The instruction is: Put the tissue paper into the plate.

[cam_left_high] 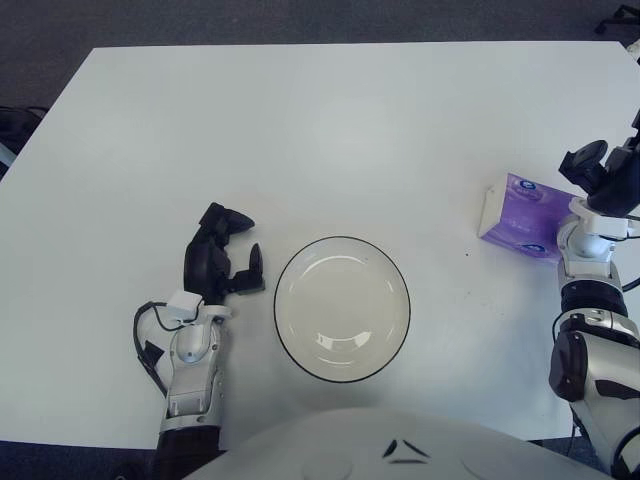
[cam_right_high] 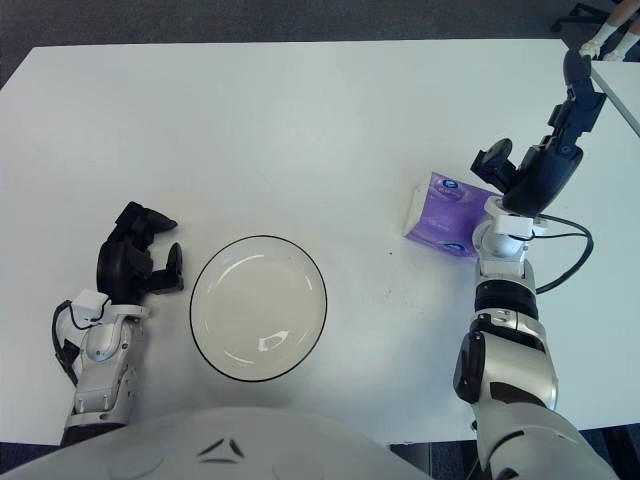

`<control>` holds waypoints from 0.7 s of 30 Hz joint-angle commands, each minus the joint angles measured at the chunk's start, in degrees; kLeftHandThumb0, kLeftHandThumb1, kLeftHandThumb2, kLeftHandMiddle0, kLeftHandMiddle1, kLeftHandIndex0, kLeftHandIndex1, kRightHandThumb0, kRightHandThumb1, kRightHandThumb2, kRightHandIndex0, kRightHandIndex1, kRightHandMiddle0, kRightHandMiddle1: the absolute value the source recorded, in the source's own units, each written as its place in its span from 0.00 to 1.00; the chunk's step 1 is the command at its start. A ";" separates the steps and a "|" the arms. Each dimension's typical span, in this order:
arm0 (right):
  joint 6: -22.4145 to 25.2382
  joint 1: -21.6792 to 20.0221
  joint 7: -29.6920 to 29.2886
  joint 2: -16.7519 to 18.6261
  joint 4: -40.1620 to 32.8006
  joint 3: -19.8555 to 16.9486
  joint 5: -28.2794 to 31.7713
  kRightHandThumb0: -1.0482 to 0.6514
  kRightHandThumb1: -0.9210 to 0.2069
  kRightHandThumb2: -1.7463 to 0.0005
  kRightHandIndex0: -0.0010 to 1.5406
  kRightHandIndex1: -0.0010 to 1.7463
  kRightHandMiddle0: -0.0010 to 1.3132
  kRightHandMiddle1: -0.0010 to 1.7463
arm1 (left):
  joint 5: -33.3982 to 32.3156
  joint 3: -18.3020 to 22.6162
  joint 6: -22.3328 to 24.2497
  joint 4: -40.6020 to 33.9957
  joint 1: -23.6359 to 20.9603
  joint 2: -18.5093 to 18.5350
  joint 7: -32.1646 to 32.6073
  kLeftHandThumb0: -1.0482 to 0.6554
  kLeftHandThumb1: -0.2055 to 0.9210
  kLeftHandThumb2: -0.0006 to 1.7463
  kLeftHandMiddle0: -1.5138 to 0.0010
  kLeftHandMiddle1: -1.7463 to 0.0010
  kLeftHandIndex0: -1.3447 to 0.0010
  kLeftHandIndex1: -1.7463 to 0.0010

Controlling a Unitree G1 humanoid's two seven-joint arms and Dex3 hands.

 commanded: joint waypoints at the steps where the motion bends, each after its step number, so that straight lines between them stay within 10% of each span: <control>1: -0.02 0.86 -0.49 0.17 -0.61 -0.04 -0.16 0.12 0.00 0.40 0.00 0.07 0.00 0.30 | 0.01 0.21 3.24 2.33 2.82 -0.14 0.33 0.61 0.26 0.90 0.48 0.00 0.56 0.04; 8: -0.06 1.04 -0.40 0.14 -0.85 -0.08 -0.01 0.12 0.00 0.40 0.00 0.07 0.00 0.30 | -0.50 0.23 3.43 2.08 3.01 -0.37 0.19 0.61 0.28 0.88 0.50 0.00 0.57 0.05; 10: 19.07 12.47 22.11 -2.99 -27.35 8.70 -12.44 0.12 0.02 0.47 0.00 0.16 0.00 0.30 | -0.53 0.08 2.72 2.11 3.20 -0.38 -0.05 0.61 0.28 0.88 0.50 0.00 0.57 0.05; 12: 28.46 15.22 31.53 -3.91 -36.17 13.95 -17.49 0.13 0.02 0.55 0.00 0.25 0.00 0.32 | -0.61 -0.10 1.88 2.12 3.40 -0.33 -0.45 0.61 0.28 0.88 0.50 0.00 0.57 0.05; 21: 33.42 16.77 36.85 -6.89 -41.03 14.42 -14.15 0.17 0.06 0.60 0.00 0.35 0.00 0.39 | -0.43 -0.27 2.01 1.78 3.91 -0.49 -0.15 0.61 0.28 0.89 0.49 0.00 0.58 0.04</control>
